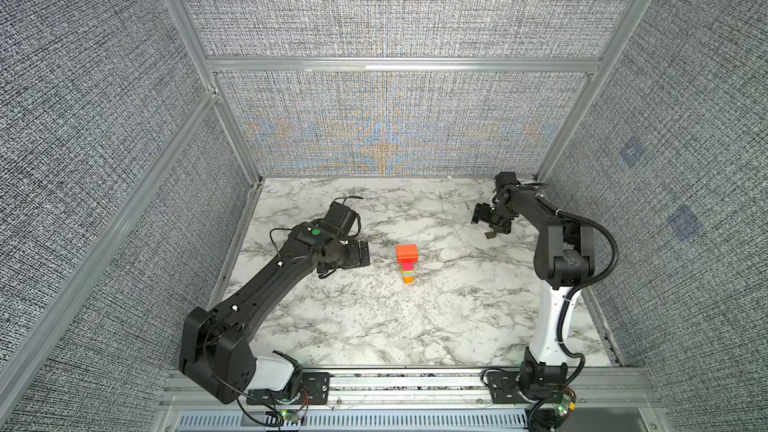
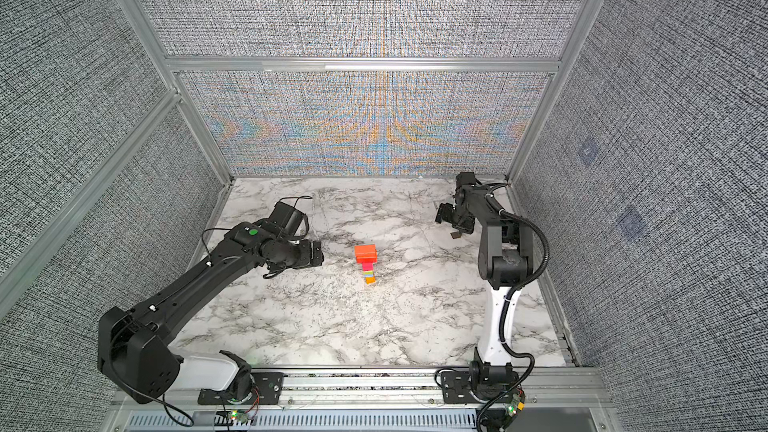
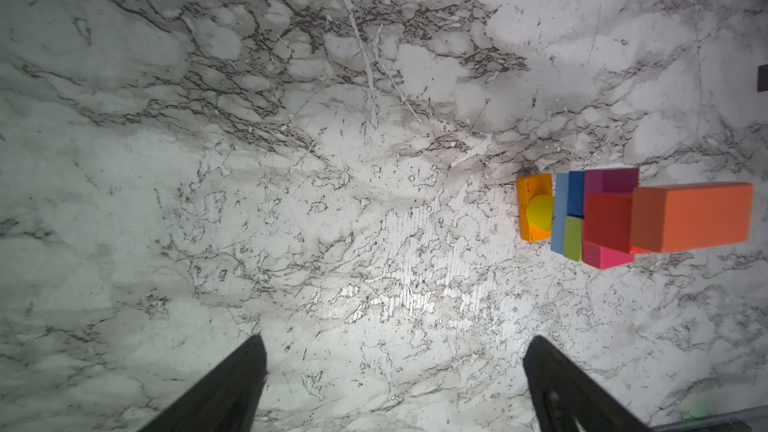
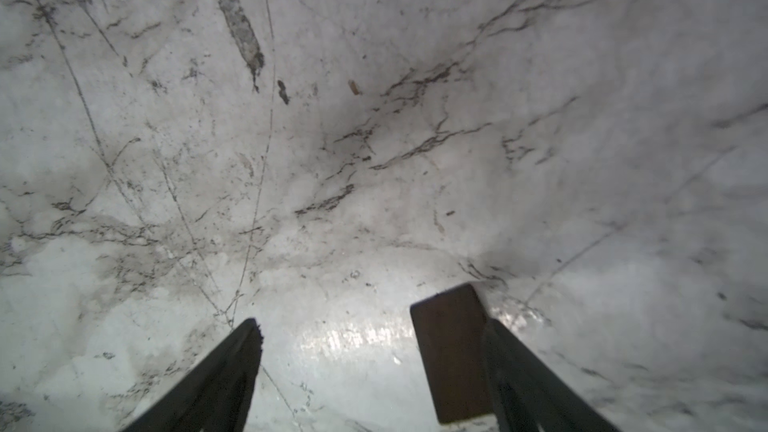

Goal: Build the wood block tower

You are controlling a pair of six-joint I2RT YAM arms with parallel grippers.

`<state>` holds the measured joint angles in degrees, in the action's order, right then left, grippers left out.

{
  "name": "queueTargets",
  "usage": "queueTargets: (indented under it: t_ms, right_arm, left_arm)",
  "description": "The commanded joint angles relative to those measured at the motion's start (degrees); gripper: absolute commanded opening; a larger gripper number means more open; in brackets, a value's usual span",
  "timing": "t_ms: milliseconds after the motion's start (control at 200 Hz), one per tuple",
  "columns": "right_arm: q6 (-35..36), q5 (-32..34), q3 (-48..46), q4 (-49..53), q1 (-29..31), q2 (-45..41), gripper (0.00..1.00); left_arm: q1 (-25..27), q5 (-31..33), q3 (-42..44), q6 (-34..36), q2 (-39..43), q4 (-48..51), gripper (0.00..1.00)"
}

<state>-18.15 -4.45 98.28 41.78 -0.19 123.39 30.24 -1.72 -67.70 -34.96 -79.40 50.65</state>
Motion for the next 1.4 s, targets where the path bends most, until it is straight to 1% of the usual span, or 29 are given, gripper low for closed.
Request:
queueTargets:
  t_ms: [0, 85, 185, 355, 535, 610, 670, 735, 1090, 1210, 1396]
  right_arm:
    - [-0.1, 4.4, 0.2, 3.1, 0.0, -0.9, 0.85]
    - [1.4, 4.7, 0.0, 3.7, -0.1, -1.1, 0.8]
    - [2.8, 5.6, -0.7, 4.2, -0.1, -1.2, 0.71]
    - [3.5, 6.4, -3.3, 3.2, -0.1, -2.5, 0.7]
    - [4.1, 6.7, -3.4, 3.6, -0.4, -2.4, 0.7]
    - [4.2, 6.2, -3.0, 3.7, -0.4, -2.0, 0.66]
    - [4.1, 5.4, -3.3, 3.3, -0.4, -1.9, 0.6]
    - [4.3, 4.7, -3.8, 2.7, -0.5, -1.8, 0.56]
    - [7.1, 4.9, -7.6, 0.0, -0.5, -2.8, 0.55]
    - [7.7, 5.3, -6.9, 0.0, -0.4, -2.1, 0.49]
    - [8.2, 5.4, -5.9, 0.1, -0.7, -1.2, 0.37]
  left_arm:
    - [-0.1, -0.5, 0.0, -0.3, 0.4, -0.5, 0.99]
    - [-0.1, -0.5, -0.1, -0.2, 0.3, -0.6, 0.99]
    - [-0.1, -0.6, -0.2, 0.0, 0.3, -0.6, 0.99]
    - [-0.1, -0.9, -0.2, 0.1, -0.1, -0.9, 0.99]
    - [-0.1, -1.4, -0.2, 0.2, -0.5, -1.3, 0.99]
    - [-0.1, -1.4, -0.2, 0.2, -0.5, -1.2, 0.99]
    - [-0.1, -1.3, -0.2, 0.2, -0.5, -1.2, 0.99]
    - [-0.1, -1.2, -0.2, 0.3, -0.4, -1.1, 0.99]
    - [-0.1, -1.3, 0.1, 0.5, -1.0, -1.3, 0.99]
    - [-0.1, -1.0, -0.1, 0.6, -0.9, -1.0, 0.98]
    - [-0.1, -0.7, -0.2, 0.8, -0.8, -0.6, 0.99]
